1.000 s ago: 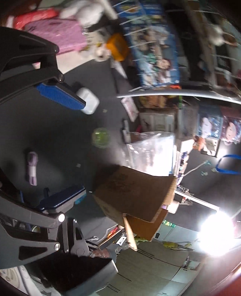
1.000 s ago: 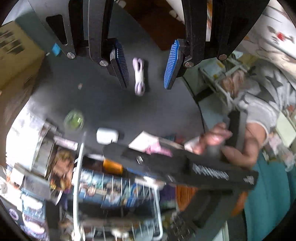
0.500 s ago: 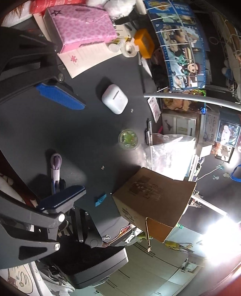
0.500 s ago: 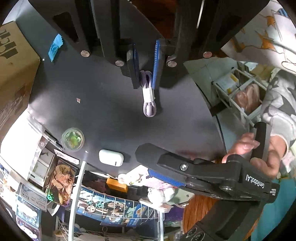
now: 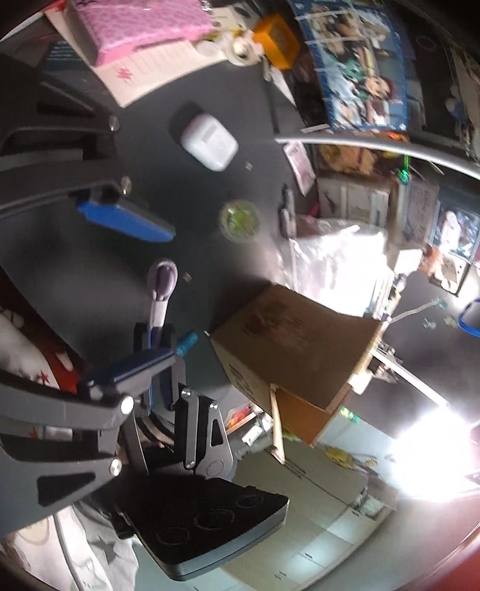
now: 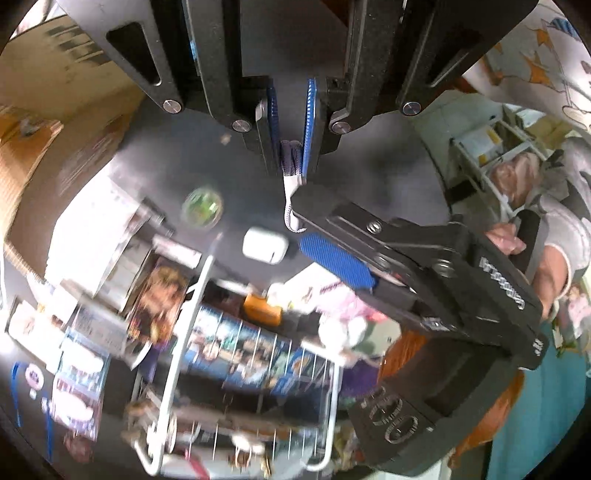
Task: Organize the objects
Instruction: 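Carry the lavender cable tie into the box and open the right gripper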
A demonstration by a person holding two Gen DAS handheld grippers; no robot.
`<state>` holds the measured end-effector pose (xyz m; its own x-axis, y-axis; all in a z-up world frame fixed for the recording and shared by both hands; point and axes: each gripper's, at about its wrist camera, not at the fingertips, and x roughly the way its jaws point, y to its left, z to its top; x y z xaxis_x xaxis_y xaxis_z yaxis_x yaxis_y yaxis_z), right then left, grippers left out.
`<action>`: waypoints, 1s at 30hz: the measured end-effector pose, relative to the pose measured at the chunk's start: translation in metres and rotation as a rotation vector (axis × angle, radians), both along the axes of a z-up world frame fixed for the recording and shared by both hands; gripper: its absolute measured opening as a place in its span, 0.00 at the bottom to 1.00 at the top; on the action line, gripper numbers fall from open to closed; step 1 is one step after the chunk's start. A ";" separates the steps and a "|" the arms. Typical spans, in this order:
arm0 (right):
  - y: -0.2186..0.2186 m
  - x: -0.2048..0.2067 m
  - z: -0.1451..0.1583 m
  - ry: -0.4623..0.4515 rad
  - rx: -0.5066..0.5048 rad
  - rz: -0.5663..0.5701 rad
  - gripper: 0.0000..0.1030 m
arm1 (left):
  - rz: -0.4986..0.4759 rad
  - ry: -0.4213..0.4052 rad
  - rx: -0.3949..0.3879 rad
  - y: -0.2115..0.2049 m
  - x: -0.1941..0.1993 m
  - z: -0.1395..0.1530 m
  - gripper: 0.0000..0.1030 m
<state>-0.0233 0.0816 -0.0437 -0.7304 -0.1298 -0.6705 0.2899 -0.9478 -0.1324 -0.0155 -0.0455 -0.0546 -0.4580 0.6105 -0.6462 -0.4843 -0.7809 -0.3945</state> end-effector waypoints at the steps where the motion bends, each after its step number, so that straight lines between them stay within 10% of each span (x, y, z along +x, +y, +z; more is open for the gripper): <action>1: 0.001 0.001 0.005 0.017 0.009 -0.002 0.07 | -0.006 0.004 0.011 0.001 -0.002 0.005 0.47; 17: 0.046 0.008 0.085 0.200 0.124 -0.101 0.07 | -0.096 0.142 -0.016 0.044 -0.048 0.091 0.25; 30: 0.136 0.010 0.110 0.139 -0.066 -0.269 0.07 | -0.199 0.122 -0.101 0.124 -0.109 0.117 0.25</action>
